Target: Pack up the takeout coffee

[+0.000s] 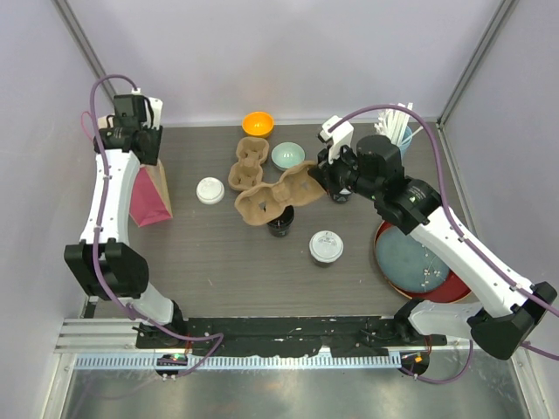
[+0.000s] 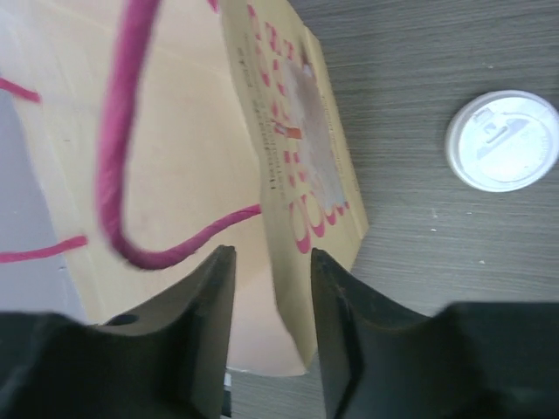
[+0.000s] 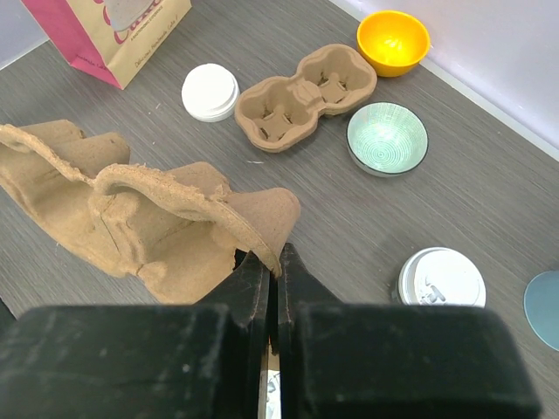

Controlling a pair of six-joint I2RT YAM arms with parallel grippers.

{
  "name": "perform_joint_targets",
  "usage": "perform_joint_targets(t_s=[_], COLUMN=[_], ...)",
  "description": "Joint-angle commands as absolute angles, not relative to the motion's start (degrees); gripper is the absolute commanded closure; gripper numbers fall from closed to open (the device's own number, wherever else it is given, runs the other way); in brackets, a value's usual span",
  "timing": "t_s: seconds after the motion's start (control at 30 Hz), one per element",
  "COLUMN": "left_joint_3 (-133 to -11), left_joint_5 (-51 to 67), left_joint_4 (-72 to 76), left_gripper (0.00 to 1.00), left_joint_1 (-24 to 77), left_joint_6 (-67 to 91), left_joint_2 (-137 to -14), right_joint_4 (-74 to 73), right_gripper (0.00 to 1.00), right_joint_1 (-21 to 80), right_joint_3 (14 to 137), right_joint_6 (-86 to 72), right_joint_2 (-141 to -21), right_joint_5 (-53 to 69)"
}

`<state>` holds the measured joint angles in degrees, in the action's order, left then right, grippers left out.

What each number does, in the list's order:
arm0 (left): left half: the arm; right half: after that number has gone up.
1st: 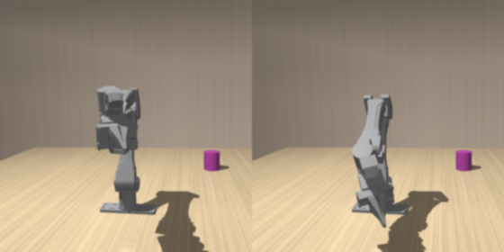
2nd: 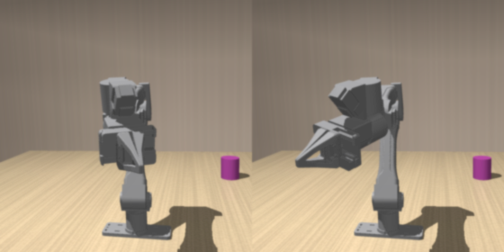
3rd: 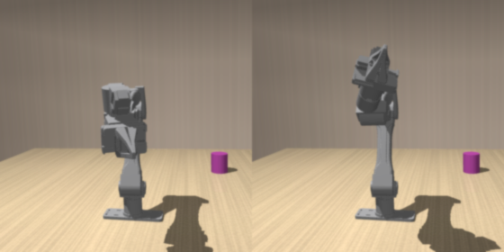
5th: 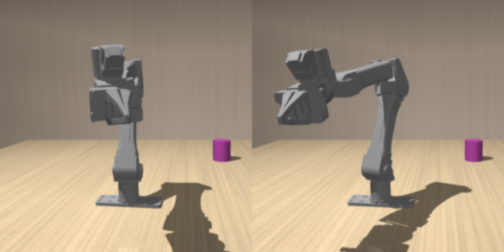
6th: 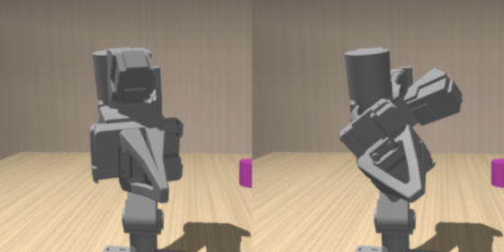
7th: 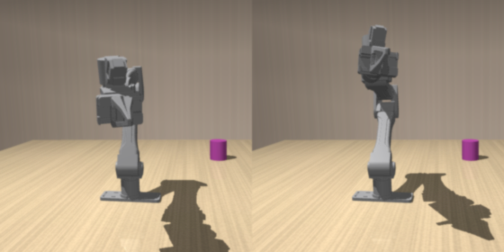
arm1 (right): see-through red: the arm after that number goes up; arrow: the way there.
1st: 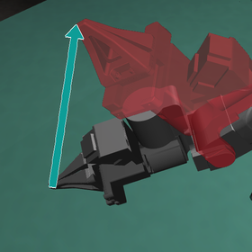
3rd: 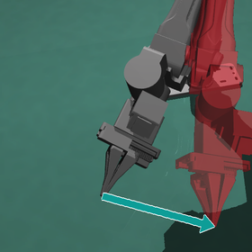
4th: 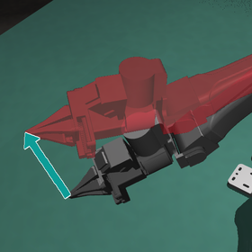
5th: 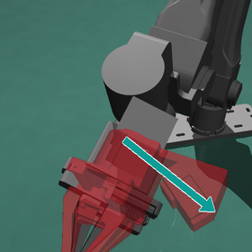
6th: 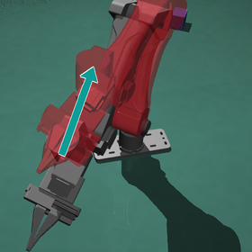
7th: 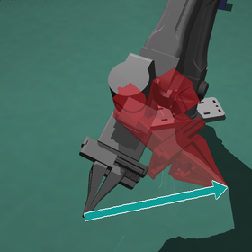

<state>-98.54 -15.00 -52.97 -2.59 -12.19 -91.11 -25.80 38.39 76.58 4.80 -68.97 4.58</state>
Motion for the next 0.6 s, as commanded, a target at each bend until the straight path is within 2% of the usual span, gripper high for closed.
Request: perform_joint_targets(t_s=[0.0,0.23,0.27,0.57], left_joint_3=[-100.72,-97.91,-97.56,-96.85], left_joint_5=[-9.94,-6.42,-6.68,-7.65], left_joint_4=[-52.72,-55.81,-55.64,-58.00], left_gripper=[0.63,0.93,1.00,1.00], left_joint_1=[-3.16,-3.51,-3.52,-3.52], left_joint_6=[-11.95,-14.59,-14.76,-20.38], left_joint_2=[-92.37,-89.04,-88.51,-76.48], right_joint_4=[-24.52,-24.52,-24.52,-26.28], right_gripper=[0.98,0.99,0.99,0.99], right_joint_1=[37.88,37.97,37.97,36.92], right_joint_3=[76.03,76.20,76.29,78.40], right_joint_6=[5.54,4.75,4.57,3.43], right_joint_2=[-66.36,-65.30,-65.39,-67.85], right_joint_5=[4.83,5.36,5.45,4.05])
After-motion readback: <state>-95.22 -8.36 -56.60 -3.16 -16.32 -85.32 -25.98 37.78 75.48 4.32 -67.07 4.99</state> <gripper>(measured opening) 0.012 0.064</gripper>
